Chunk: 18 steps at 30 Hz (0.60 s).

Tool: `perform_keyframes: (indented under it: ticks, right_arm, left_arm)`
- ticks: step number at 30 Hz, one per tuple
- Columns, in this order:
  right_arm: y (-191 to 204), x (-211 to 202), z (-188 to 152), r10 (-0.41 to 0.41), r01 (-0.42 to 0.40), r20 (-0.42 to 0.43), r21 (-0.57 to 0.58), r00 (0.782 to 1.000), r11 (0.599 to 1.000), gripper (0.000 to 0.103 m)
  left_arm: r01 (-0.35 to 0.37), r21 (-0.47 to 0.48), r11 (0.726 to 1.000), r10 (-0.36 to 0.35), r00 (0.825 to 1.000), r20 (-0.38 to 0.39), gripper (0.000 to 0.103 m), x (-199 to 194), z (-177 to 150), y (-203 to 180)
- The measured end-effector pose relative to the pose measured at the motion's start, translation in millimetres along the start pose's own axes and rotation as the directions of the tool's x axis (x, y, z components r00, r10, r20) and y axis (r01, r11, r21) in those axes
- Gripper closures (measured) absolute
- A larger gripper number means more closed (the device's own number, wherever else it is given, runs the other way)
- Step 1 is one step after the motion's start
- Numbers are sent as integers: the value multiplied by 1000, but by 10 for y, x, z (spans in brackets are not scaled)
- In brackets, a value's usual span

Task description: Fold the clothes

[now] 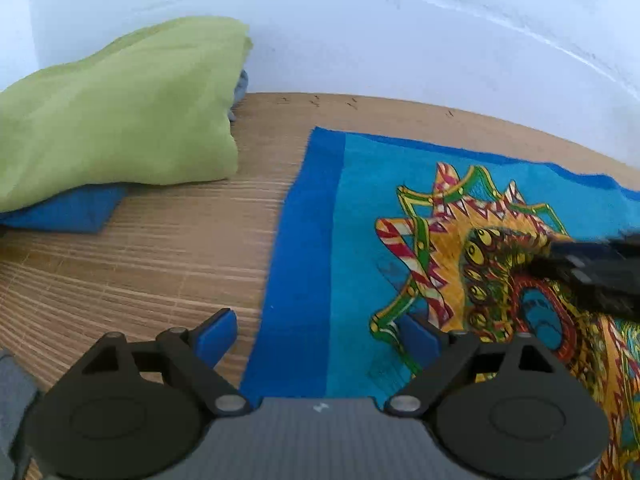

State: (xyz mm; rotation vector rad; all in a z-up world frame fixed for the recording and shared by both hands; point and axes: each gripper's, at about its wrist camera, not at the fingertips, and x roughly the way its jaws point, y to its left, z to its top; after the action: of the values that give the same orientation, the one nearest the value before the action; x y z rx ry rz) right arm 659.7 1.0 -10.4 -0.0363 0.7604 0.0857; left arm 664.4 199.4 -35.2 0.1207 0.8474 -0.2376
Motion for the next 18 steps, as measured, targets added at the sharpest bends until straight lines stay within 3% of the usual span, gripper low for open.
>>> perform_keyframes:
  ticks: [6,12,15,18]
  right_arm:
    - [133,687,626,32,-32,29,-5,999,999,66]
    - [323,1342,1174,-16,15,80,18,997,1000,69]
    - [171,1287,1289,8,-20,111,110,994,994,68]
    - [-51,1076,1206,66,-68,41,45,997,997,67]
  left_arm:
    - [-6,1,1000,6,1000,10,12,23,15,53]
    - [-11,-9,1000,12,1000,28,12,103,36,36]
    - [9,-22,1000,-9,1000,26,14,105,64,28]
    - [73,-30,997,-72,997,40,16,67,108,-4]
